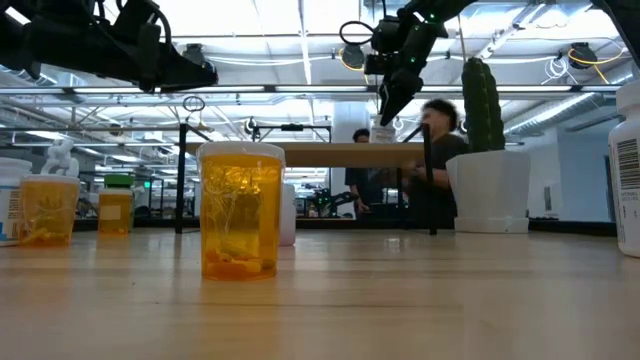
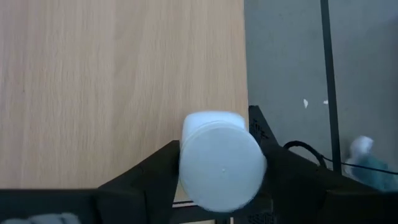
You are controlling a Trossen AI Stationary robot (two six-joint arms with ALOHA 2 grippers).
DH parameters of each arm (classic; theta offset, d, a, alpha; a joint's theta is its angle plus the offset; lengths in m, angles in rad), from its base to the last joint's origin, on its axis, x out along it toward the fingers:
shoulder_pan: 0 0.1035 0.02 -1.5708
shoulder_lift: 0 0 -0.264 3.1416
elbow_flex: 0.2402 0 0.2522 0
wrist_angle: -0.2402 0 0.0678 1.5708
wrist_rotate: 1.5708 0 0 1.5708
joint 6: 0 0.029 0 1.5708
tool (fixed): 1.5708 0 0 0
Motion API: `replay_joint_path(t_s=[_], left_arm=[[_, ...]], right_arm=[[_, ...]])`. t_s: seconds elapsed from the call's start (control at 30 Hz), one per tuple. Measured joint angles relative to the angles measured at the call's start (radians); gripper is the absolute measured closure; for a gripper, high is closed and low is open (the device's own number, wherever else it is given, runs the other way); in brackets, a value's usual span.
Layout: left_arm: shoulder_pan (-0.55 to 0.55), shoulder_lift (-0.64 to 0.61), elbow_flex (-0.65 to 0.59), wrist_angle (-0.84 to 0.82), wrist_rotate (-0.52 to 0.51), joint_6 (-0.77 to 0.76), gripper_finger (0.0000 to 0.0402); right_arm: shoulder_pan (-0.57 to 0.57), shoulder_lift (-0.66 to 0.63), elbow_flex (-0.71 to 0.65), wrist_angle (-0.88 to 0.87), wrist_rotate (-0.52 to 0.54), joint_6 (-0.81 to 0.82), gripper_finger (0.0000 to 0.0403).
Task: Pick and place medicine bottles onto shelf by color
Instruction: Put the top white and blue medicine bottle on the shelf
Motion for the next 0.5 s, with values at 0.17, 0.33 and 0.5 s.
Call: replay_joint_path(t_s=[0.17,0.33,0.5], left_arm=[[0.000,0.000,0.000,-0.002,0.001,-0.018,0.0240],[-0.001,0.000,0.000,-0.006,0.003,-0.037,0.0240],[-0.001,0.000,0.000,-0.008,0.003,-0.037,0.0240]], right_arm=[[0.000,0.000,0.000,0.025,0.000,-0.012,0.0166],[0.007,-0.017,-0.002,0.061,0.005,-0.016,0.0154],[0.041,-0.091,-0.002,0.101,0.061,0.052,0.0152]])
